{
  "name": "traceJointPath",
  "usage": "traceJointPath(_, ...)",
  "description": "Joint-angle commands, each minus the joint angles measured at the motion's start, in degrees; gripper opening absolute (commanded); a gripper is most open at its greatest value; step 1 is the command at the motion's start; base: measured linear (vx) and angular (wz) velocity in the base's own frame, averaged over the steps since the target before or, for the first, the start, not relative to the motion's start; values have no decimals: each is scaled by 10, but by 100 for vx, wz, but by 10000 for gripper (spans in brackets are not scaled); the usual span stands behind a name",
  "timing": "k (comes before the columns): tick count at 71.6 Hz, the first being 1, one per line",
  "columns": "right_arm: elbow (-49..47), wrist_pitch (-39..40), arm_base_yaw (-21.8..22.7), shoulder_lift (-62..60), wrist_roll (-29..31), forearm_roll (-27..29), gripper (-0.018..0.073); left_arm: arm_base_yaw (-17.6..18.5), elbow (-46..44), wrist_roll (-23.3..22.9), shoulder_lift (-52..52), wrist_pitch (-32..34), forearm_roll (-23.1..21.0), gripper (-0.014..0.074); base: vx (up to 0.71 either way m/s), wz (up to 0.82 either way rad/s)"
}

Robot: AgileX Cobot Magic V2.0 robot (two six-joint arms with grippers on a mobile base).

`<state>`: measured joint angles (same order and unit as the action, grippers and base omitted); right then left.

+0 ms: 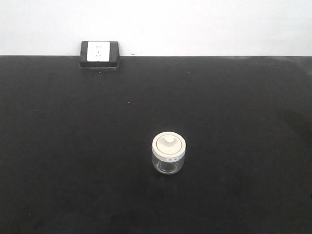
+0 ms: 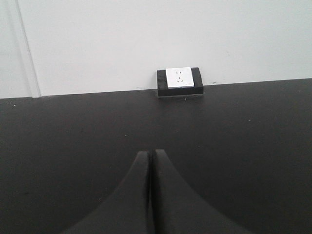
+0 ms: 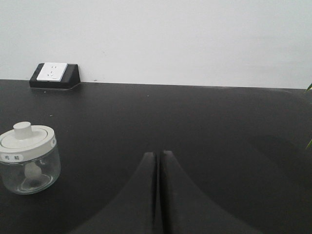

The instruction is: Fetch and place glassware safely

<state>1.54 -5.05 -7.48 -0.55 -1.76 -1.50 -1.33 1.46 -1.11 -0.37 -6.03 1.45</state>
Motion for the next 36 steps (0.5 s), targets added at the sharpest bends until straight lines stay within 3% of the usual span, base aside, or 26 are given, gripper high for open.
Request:
traceJointPath(1, 8, 70, 4, -7, -9, -18, -8, 0, 18, -1, -10, 44, -1, -7, 0, 0)
traceJointPath(36, 12, 80, 27, -7, 0, -14, -8, 0, 18, -1, -10, 44, -1, -7, 0, 0)
